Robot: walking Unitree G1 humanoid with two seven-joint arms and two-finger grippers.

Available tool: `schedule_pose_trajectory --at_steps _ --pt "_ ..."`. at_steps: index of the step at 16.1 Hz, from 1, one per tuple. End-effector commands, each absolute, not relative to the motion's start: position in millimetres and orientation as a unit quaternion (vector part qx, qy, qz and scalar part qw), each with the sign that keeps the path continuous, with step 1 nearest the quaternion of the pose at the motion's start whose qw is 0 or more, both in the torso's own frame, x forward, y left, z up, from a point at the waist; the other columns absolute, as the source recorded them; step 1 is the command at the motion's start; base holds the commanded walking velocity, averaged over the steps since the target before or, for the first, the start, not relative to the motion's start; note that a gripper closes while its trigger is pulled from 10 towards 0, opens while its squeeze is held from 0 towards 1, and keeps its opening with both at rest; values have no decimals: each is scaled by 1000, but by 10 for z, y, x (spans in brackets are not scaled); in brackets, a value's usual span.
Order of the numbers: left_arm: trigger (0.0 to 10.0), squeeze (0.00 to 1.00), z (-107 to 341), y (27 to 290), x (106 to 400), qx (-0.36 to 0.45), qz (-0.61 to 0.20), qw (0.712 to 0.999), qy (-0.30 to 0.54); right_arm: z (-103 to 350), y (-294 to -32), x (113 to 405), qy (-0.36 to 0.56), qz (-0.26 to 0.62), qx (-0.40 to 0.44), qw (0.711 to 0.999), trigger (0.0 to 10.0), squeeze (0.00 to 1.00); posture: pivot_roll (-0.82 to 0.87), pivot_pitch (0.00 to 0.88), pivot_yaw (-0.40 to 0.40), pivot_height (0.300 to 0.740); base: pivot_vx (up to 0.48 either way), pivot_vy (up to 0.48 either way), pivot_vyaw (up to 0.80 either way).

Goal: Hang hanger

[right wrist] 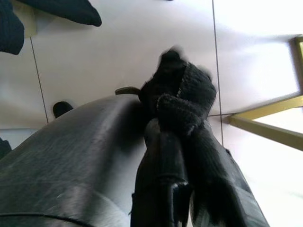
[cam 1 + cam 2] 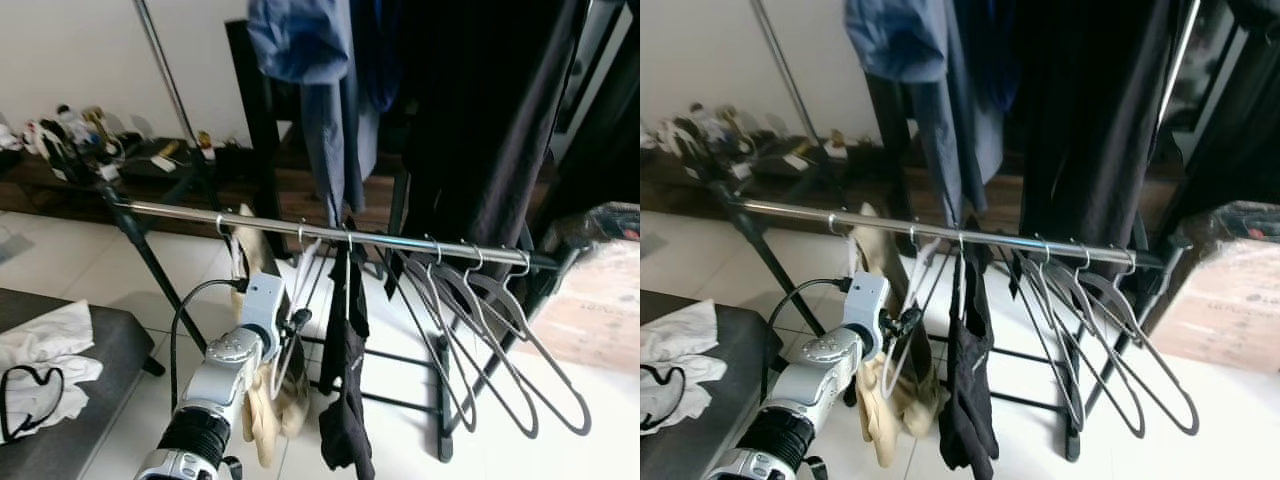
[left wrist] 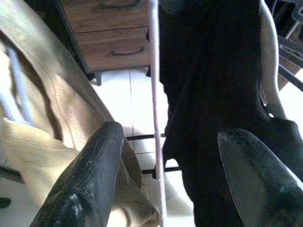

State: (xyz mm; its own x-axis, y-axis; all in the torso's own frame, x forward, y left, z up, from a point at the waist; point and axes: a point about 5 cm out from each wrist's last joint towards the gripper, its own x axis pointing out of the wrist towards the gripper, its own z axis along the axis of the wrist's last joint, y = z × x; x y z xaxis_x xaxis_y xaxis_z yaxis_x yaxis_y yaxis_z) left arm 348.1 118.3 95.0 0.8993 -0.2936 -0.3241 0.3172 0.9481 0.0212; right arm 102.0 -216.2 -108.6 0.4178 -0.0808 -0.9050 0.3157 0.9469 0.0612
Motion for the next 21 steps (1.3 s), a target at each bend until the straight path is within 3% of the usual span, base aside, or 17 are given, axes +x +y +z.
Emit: schedule_pose_trajectory --at_steps 1,16,17,18,21 --pt "10000 0 953 1212 3487 40 -153 974 160 -1082 -2169 1028 522 -122 111 837 0 0 -70 154 41 740 0 0 0" --pt "10000 0 953 1212 3487 40 -153 974 160 -1082 -2169 1028 522 -122 111 837 0 0 -70 154 41 740 0 0 0" --pt "10000 0 1081 1155 3553 24 -132 981 141 -1136 -2080 758 519 -112 118 839 0 0 -88 357 88 740 0 0 0" --pt "10000 0 1227 1095 3597 2 -109 987 122 -1167 -1984 433 516 -101 126 841 0 0 -89 356 88 740 0 0 0" --pt "10000 0 1278 1072 3613 0 -108 988 113 -1167 -1965 390 515 -99 127 842 0 0 -88 343 89 740 0 0 0"
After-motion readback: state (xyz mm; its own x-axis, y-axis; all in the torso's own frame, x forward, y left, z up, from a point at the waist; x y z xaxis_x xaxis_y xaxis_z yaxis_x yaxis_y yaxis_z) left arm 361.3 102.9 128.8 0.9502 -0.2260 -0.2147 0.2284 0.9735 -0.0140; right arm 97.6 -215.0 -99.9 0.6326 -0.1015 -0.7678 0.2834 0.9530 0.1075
